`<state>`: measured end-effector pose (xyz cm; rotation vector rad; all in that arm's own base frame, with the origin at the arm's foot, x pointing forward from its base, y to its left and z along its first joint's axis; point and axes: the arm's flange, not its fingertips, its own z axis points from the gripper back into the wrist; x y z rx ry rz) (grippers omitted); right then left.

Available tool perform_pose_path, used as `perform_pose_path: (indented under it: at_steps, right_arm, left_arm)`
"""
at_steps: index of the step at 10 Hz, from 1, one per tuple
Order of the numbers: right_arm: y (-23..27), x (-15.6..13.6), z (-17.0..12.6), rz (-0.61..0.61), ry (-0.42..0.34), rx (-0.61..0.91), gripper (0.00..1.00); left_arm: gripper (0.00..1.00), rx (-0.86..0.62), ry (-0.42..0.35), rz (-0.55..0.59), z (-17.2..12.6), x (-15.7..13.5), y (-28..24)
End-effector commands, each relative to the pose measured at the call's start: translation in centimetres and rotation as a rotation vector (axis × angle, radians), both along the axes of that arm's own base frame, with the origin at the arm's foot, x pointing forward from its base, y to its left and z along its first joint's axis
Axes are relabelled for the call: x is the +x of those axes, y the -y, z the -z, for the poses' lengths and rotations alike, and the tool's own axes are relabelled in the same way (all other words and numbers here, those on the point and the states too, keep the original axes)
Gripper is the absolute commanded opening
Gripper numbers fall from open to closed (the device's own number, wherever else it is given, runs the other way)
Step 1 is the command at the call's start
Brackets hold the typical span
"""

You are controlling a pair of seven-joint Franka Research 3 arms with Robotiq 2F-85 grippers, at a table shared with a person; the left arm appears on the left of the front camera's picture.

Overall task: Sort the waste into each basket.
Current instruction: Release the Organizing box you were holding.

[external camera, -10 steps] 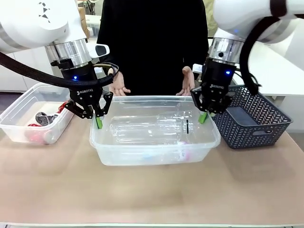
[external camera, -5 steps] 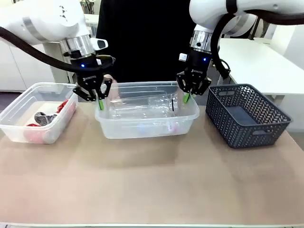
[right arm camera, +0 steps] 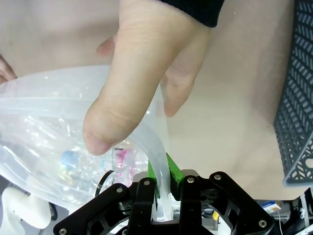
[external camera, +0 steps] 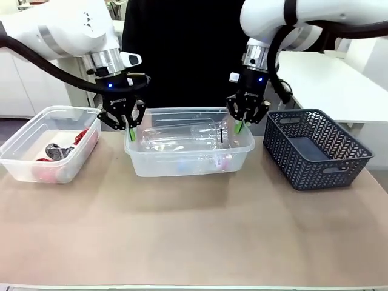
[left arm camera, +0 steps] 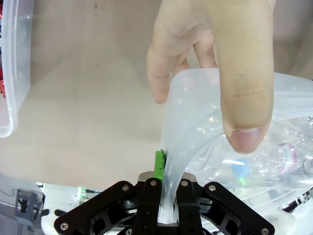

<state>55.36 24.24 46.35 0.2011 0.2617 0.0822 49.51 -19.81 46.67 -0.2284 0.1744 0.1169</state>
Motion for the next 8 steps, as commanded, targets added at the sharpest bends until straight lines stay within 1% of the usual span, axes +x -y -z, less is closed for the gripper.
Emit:
perform_pose_path:
  at_steps: [1, 5, 6, 7, 8]
  right_arm:
    - [-0.1, -0.6, -0.4, -0.006, 0.01, 0.012, 0.05]
    - [-0.1, -0.6, -0.4, -0.006, 0.01, 0.012, 0.05]
    - [-0.1, 0.0, 0.0, -0.001, 0.001, 0.0, 0.05]
    - [0.5, -0.4, -0.7, 0.045, 0.095, 0.073, 0.6]
    - [0.8, -0.9, -1.2, 0.091, 0.169, 0.079, 0.6]
  left_arm:
    - [0.04, 0.002, 0.007, -0.002, -0.1, -0.6, 0.0]
    - [0.04, 0.002, 0.007, -0.002, -0.1, -0.6, 0.0]
    - [0.04, 0.002, 0.007, -0.002, -0.1, -0.6, 0.0]
    - [0.62, 0.0, 0.0, -0.001, 0.0, 0.0, -0.1]
    - [0.62, -0.013, 0.039, -0.015, -0.7, -0.1, 0.1]
